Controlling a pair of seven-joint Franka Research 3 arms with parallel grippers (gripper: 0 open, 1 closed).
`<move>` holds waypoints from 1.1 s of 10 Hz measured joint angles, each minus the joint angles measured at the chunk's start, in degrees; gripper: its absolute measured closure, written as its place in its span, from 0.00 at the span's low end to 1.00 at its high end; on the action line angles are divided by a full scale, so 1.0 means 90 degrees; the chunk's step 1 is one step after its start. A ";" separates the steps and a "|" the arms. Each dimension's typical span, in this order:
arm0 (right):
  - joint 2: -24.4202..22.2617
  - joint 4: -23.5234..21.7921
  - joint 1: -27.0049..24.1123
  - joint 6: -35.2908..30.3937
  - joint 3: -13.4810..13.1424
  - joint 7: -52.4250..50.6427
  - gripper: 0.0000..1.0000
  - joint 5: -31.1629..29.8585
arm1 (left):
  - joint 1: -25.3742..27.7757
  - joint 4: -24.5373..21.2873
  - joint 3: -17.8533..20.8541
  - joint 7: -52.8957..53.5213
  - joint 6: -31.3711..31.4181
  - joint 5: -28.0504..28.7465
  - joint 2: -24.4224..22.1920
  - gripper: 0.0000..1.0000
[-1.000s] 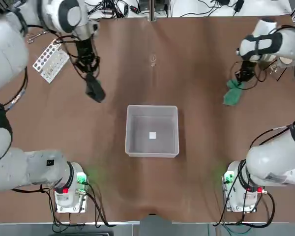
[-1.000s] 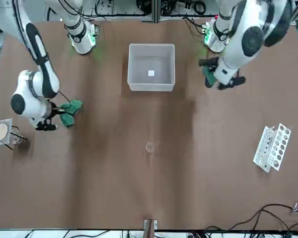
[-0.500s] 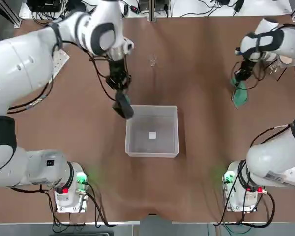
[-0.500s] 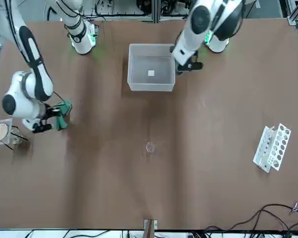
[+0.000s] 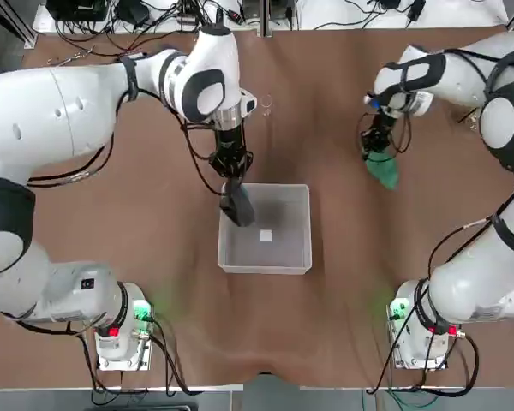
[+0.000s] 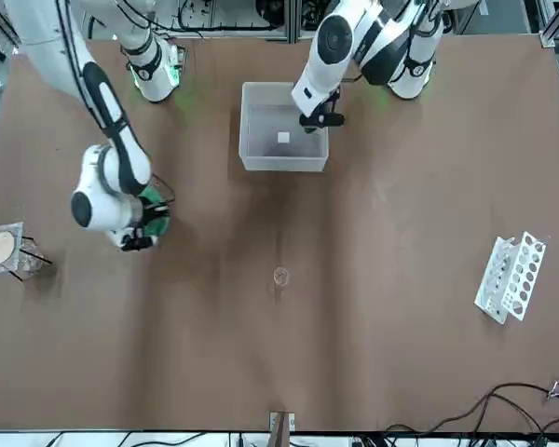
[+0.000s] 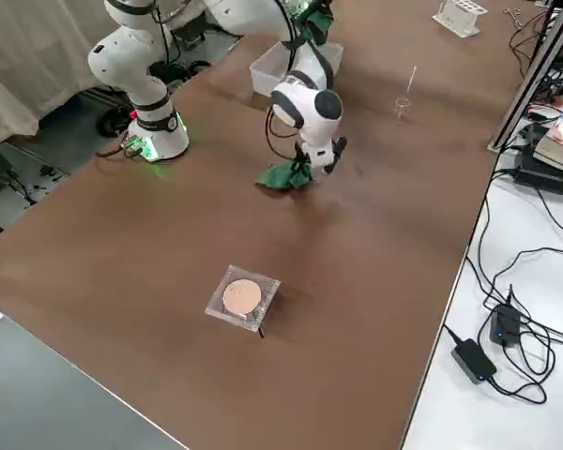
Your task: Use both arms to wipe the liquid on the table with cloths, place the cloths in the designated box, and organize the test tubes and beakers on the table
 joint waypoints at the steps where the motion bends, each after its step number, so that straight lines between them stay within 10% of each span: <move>1: 0.0049 -0.0022 0.0301 0.0000 -0.0001 0.0254 0.95 0.0262 | -0.0032 -0.0004 -0.0008 -0.0019 0.0089 0.0031 0.0163 0.87; 3: 0.0098 -0.0170 0.0399 -0.0013 -0.0025 0.0458 0.95 0.0427 | -0.0050 -0.0019 -0.0008 -0.0030 0.0163 0.0282 0.0451 0.81; 8: -0.0120 -0.0605 -0.0772 -0.0538 -0.0403 -0.0018 0.95 -0.0063 | 0.0003 0.0282 0.0045 -0.0022 0.0360 0.0639 0.0571 0.08; 11: -0.0208 -0.0583 -0.1711 -0.0506 -0.0795 -0.0718 0.95 -0.1504 | 0.0026 0.1092 0.0735 0.0007 0.0484 0.1211 0.0984 0.00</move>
